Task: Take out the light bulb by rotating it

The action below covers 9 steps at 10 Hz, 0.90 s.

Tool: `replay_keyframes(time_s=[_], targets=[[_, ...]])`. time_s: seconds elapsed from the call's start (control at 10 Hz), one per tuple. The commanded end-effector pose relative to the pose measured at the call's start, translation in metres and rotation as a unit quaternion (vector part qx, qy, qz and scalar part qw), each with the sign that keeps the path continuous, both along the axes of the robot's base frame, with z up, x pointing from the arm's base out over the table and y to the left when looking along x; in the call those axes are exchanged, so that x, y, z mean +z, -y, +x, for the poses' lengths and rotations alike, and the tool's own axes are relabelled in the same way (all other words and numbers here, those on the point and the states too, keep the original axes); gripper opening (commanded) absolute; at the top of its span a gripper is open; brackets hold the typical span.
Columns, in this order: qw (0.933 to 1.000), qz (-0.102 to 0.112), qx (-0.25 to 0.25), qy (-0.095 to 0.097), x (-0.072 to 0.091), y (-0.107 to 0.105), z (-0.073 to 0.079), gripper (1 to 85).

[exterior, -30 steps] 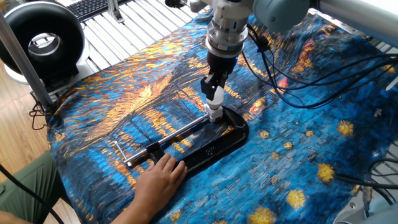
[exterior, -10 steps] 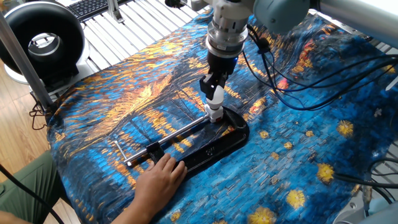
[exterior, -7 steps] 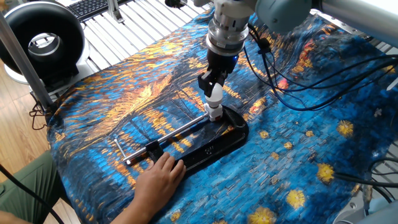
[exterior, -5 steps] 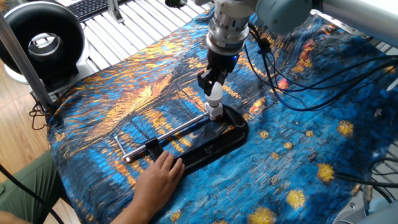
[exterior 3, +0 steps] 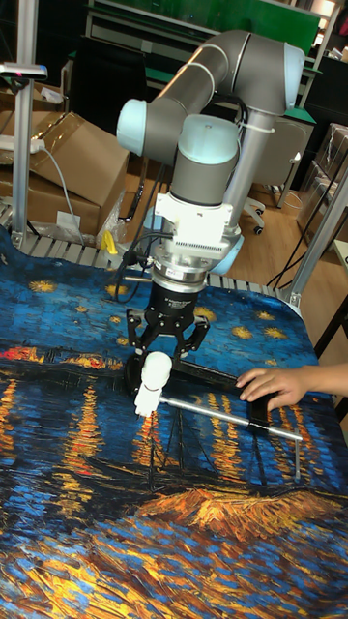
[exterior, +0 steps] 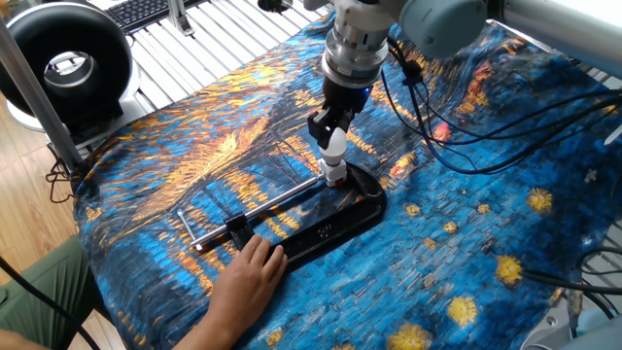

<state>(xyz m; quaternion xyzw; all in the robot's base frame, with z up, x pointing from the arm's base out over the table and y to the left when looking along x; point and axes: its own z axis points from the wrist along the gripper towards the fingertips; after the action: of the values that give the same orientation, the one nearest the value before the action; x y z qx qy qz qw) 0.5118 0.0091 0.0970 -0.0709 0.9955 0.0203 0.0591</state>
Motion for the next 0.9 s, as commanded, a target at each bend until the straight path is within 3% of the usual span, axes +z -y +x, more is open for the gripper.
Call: replay_keyframes(time_s=[0.0, 0.1, 0.3, 0.4, 0.6, 0.8], targets=[[0.9985, 0.008, 0.053, -0.011, 0.0010, -0.0041, -0.0075, 66.3], [0.9972, 0.010, 0.073, -0.017, 0.0017, -0.0048, -0.0113, 71.0], [0.9920, 0.013, 0.123, -0.022, 0.0039, -0.0070, -0.0146, 71.7], [0.9862, 0.004, 0.164, -0.021, 0.0040, -0.0042, -0.0147, 71.3], [0.9761, 0.011, 0.216, -0.018, 0.0063, -0.0117, -0.0154, 70.7], [0.9604, 0.004, 0.278, -0.015, 0.0073, -0.0116, -0.0152, 70.3]])
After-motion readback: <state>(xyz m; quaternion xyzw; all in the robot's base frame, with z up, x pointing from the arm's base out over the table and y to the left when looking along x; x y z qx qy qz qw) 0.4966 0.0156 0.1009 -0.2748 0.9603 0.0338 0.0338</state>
